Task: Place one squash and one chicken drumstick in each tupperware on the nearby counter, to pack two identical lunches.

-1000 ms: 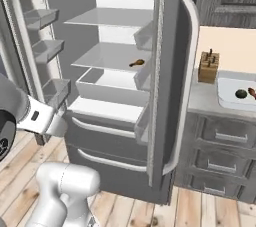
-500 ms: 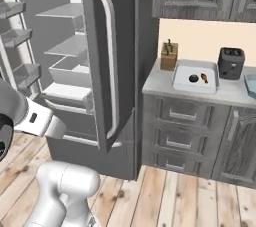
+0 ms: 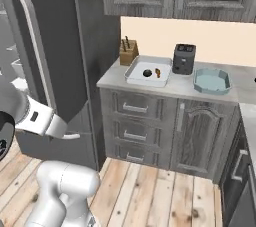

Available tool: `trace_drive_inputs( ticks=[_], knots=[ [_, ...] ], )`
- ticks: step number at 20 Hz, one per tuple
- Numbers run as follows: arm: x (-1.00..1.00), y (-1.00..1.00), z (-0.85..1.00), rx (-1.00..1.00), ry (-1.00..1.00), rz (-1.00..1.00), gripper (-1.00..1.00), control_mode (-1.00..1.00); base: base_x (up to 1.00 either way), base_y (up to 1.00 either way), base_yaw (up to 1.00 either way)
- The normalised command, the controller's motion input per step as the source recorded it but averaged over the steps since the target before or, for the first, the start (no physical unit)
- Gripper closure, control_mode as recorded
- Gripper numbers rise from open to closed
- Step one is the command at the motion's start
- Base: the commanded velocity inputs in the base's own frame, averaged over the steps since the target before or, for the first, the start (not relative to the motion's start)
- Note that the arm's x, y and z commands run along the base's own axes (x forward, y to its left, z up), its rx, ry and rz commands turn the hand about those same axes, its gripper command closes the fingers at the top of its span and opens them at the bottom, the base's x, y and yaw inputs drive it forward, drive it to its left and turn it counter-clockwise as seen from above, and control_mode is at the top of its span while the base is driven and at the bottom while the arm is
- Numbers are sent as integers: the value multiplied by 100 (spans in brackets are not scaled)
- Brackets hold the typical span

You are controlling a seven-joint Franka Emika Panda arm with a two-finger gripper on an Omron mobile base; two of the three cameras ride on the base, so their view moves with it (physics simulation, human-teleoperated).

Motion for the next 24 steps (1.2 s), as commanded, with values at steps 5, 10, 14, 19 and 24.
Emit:
trace_drive_inputs(
  ticks=[5, 10, 14, 19, 24],
  knots=[
    [0, 0, 0, 0, 0, 0, 100, 100, 18, -100, 0],
    [0, 0, 0, 0, 0, 0, 100, 100, 63, -84, 0],
    [0, 0, 0, 0, 0, 0, 100, 100, 100, -48, 0],
    [0, 0, 0, 0, 0, 0, 100, 100, 100, -26, 0],
    [0, 0, 0, 0, 0, 0, 100, 100, 92, -11, 0]
  ],
)
